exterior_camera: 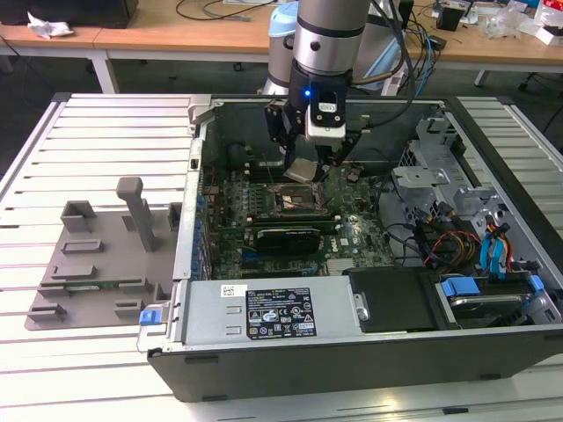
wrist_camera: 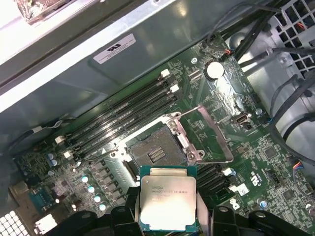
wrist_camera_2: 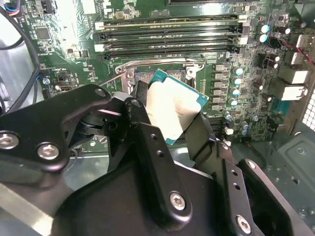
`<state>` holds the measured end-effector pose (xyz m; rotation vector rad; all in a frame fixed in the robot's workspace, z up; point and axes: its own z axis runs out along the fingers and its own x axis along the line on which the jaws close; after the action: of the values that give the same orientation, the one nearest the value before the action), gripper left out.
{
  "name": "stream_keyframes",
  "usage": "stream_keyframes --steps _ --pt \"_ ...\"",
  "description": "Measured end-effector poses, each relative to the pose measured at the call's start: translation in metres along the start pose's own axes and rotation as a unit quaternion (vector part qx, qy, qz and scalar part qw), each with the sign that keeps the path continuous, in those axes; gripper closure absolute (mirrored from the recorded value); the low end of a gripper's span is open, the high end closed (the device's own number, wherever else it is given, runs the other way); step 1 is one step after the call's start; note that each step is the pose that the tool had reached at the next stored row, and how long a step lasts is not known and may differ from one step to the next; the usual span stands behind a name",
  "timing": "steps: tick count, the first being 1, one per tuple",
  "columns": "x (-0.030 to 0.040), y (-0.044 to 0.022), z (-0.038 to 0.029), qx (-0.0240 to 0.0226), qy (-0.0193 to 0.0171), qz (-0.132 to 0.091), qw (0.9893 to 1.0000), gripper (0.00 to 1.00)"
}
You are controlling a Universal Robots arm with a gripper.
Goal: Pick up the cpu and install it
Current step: 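Place the cpu into insertion slot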
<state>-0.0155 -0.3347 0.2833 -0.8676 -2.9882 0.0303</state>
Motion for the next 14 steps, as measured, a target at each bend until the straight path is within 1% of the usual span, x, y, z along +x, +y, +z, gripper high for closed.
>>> stream_keyframes --steps 5,11,13,14 --pt "0.0 0.0 0.0001 -0.0004 0.0005 0.018 0.9998 0.45" --pt "0.0 0.0 0.0002 -0.0008 0.001 0.037 0.9993 0.45" --pt "0.0 0.0 0.0003 -0.0012 0.0015 0.054 0.9985 0.45" --pt "0.0 0.0 0.0003 -0.0013 0.0016 0.058 0.9983 0.45"
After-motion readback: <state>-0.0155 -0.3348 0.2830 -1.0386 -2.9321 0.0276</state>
